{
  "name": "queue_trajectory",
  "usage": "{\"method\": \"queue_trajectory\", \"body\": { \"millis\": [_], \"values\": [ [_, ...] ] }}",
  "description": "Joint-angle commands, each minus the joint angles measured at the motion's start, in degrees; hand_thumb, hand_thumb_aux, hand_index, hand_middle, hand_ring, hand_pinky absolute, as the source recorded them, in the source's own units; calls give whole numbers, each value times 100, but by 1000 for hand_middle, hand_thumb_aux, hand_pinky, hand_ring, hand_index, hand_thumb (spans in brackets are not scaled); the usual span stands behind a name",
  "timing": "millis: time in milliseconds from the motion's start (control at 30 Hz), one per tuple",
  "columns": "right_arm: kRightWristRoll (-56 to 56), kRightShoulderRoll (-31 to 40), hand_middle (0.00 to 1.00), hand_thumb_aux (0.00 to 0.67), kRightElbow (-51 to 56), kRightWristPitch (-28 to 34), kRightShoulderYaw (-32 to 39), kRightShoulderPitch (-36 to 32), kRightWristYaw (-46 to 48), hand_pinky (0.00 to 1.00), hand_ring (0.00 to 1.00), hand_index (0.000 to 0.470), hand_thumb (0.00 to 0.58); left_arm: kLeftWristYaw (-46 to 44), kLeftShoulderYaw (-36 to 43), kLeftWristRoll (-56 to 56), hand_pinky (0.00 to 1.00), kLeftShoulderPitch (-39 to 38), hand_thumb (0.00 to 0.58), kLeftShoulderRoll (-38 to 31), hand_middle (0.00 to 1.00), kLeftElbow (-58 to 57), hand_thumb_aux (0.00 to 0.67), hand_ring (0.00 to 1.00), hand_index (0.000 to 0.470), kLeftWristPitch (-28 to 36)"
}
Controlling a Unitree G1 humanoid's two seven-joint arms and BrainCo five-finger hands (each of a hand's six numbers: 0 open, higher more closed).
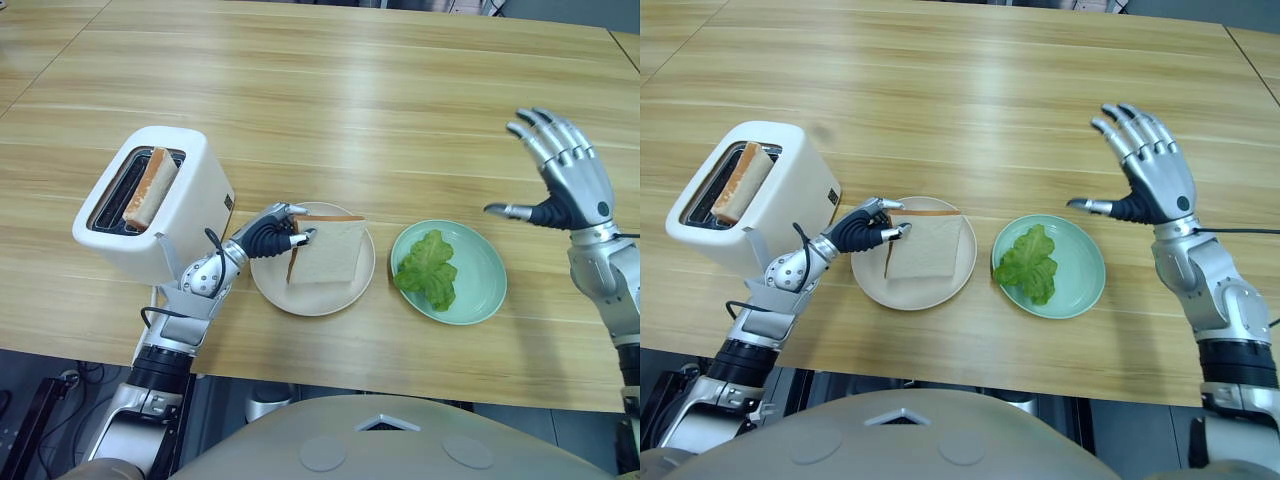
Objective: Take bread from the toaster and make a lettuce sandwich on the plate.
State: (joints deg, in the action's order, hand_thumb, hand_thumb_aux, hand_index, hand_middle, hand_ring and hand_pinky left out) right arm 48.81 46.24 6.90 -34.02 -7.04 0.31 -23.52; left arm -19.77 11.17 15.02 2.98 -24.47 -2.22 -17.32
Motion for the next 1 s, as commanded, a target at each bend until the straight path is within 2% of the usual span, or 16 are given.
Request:
{"method": "queue_trajectory", "body": {
  "millis": [33, 500, 967, 1000],
  "values": [
    [564, 209, 0, 0, 101, 14, 299, 154, -266, 0, 0, 0, 0, 77, 56, 140, 1000, 90, 580, 28, 1000, -330, 670, 1000, 460, 22],
    [1227, 220, 0, 0, 688, 96, 1437, 25, -892, 0, 0, 0, 0, 153, 290, 582, 1000, 436, 580, 20, 1000, -1408, 670, 1000, 460, 115],
    [1699, 471, 0, 0, 888, 107, 2335, 122, -1223, 0, 0, 0, 0, 107, 454, 845, 1000, 397, 580, -101, 1000, -1391, 670, 1000, 460, 288],
    [1739, 481, 0, 0, 945, 106, 2398, 102, -1245, 0, 0, 0, 0, 123, 461, 895, 1000, 400, 519, -119, 1000, -1371, 452, 1000, 310, 319]
  ]
}}
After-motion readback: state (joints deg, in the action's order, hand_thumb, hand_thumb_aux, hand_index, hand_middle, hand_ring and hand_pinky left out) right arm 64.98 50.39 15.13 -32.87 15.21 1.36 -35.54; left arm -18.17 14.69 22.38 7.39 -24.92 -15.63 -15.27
